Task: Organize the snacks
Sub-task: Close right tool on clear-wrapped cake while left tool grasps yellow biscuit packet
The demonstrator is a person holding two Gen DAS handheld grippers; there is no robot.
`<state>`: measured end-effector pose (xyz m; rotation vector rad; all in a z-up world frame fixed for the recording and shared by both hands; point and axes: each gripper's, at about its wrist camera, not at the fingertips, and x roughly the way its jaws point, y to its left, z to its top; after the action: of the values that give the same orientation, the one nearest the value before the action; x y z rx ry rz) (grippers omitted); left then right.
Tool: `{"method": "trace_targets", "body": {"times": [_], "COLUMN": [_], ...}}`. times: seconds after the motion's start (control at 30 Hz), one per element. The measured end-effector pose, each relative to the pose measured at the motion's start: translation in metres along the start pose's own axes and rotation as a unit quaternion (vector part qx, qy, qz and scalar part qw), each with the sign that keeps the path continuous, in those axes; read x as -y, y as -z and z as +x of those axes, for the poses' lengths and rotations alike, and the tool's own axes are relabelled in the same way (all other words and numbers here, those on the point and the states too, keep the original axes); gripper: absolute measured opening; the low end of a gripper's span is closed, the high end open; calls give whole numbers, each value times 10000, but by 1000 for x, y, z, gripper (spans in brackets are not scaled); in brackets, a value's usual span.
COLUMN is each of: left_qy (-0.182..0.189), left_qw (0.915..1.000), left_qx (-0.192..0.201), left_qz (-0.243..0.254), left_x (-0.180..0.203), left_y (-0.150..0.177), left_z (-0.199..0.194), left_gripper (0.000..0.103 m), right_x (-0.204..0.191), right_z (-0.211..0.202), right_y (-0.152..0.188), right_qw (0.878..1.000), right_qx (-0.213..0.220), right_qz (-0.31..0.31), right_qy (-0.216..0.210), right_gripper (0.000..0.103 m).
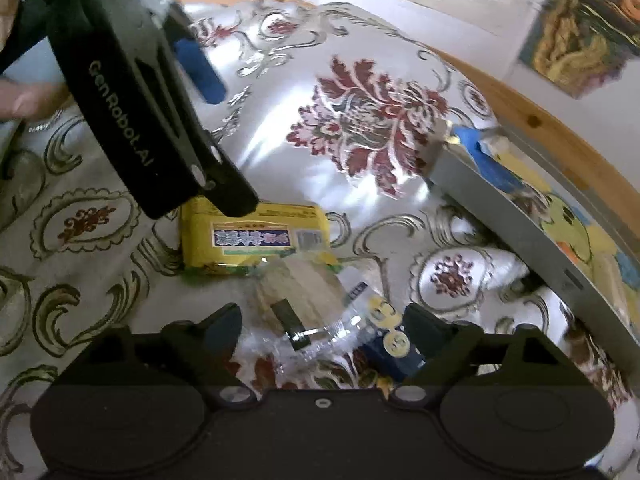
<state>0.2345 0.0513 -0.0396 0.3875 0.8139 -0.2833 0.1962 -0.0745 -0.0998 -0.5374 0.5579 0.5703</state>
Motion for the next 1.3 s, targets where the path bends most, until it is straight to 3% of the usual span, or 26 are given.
{"method": "trace_targets", "body": {"times": [0.13,0.4,0.7,0.83,0.93,1.13,1.23,1.3], "left_qy": [178,467,728,914,814,872,769,718], "left_qw": [9997,9988,9969,9948,9960,9960,9962,9956], "left_qx": [61,163,209,294,169,-195,-416,-604], "left_qz": [179,24,192,335,337,57,11,36], "left_x": [-1,-8,1,13,19,14,15,16], "left_y": [2,0,2,2,2,6,8,10], "left_z": [3,2,-1,-1,7,22,29,35], "left_gripper": [102,101,98,98,97,89,79,67], "right_x": [-3,2,7,10,9,10,11,11], "right_z": [7,5,-22,-35,-44,-51,-53,-53], "right_y": [-2,-3,9,12,15,20,20,20], "right_qw": [9999,9997,9952,9928,9923,9903,9901,9899], "right_qx": [-32,-190,-843,-922,-916,-974,-952,-945], "right_qz": [-152,49,466,737,796,937,978,997], "right_qy": [-62,-123,180,194,258,317,339,348], "right_gripper": [80,70,69,69,69,69,69,69]}}
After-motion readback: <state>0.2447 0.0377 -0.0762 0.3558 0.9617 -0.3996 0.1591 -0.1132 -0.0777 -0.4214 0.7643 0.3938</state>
